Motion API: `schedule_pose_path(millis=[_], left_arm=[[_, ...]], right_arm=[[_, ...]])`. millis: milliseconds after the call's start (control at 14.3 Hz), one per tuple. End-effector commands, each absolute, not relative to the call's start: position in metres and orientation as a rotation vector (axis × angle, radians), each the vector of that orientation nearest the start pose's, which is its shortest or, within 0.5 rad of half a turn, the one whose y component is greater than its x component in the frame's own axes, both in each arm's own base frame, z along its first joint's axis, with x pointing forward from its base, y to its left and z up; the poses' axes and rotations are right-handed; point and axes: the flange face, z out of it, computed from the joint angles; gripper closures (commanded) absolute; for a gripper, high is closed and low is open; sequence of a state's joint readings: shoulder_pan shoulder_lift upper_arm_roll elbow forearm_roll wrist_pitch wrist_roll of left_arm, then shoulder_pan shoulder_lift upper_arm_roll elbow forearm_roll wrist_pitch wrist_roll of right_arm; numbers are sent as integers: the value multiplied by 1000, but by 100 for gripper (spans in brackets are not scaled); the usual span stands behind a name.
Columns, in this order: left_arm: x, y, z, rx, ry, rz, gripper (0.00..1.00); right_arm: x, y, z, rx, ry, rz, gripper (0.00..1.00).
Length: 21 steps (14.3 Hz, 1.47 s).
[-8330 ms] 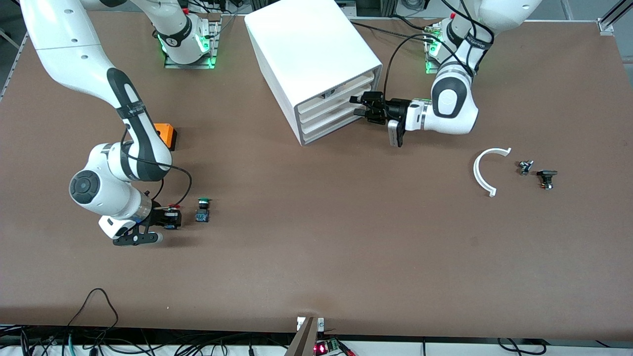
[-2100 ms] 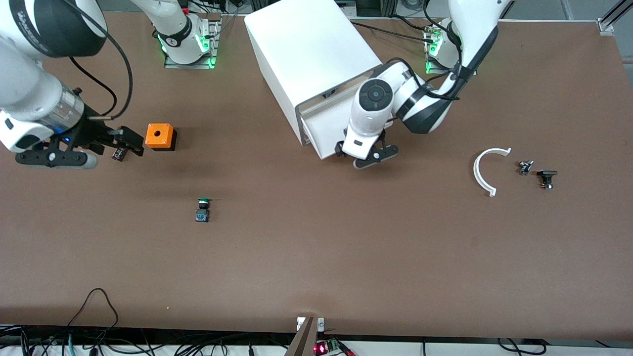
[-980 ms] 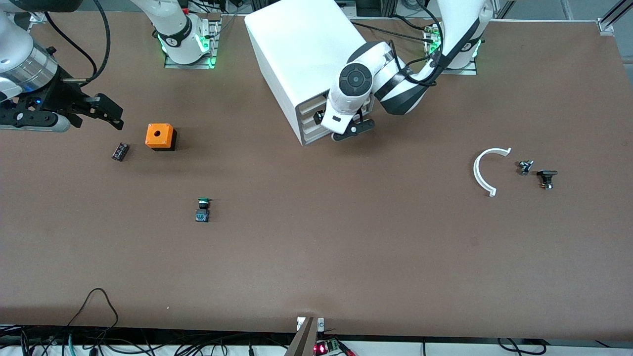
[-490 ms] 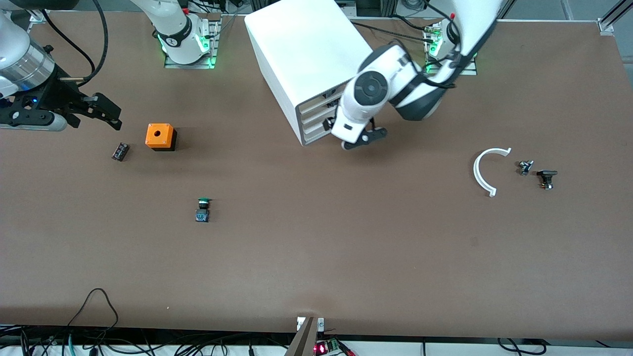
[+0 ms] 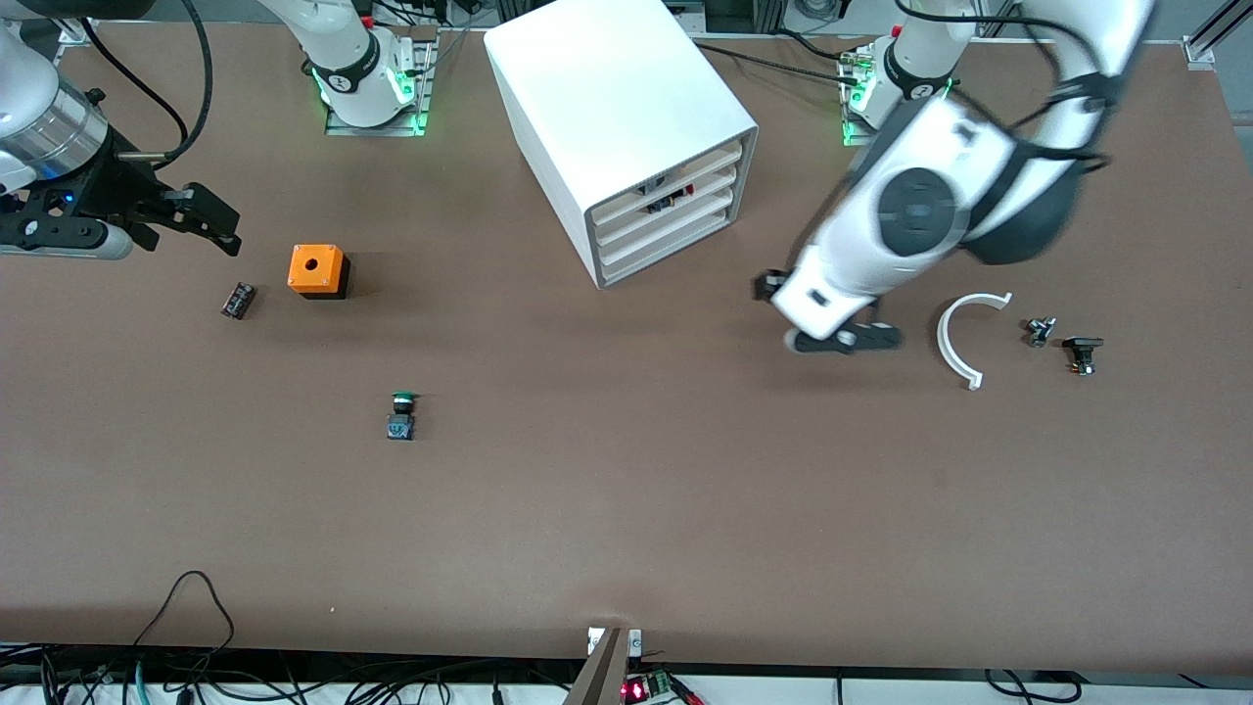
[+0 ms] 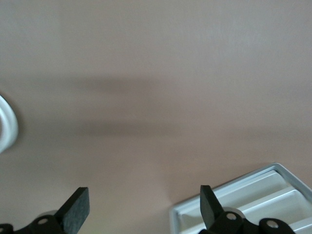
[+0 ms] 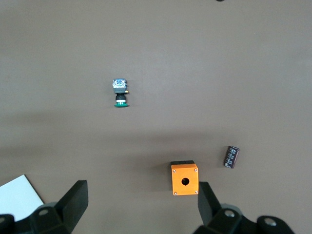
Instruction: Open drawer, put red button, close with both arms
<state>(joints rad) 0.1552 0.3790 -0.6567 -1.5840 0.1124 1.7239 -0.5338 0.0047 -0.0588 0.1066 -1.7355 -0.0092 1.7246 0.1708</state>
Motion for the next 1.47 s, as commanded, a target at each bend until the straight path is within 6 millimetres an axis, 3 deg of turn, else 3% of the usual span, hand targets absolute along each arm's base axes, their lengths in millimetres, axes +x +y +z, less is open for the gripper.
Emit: schedule_pose_path(millis=[0,210,350,420,700,840,1050,1400], left_arm=[[599,-211,489,-3163,103,211,0],[607,-169,533,-3156,304,91,0],[607,-123,558,-3128,341,24,0],[603,-116,566,-3132,376,8,0],[579,-55,583,-3214,323,-16,0],[562,-50,585,-3165,419,-9,0],[551,-51,598,-3070,474,-23,0],[555,-48,595,-3079,422,12,0]], right_arm=[[545,63,597,-3133,104,-64,0],[545,63,597,-3133,92,-64,0],[545,62,598,-3134,59,-66,0],[545,62,598,-3135,18,-66,0],[545,62,598,-3134,16,-76,0],[545,62,599,-3135,11,-71,0],[546,62,600,-3134,32,-73,0],[546,62,600,-3134,32,-73,0]])
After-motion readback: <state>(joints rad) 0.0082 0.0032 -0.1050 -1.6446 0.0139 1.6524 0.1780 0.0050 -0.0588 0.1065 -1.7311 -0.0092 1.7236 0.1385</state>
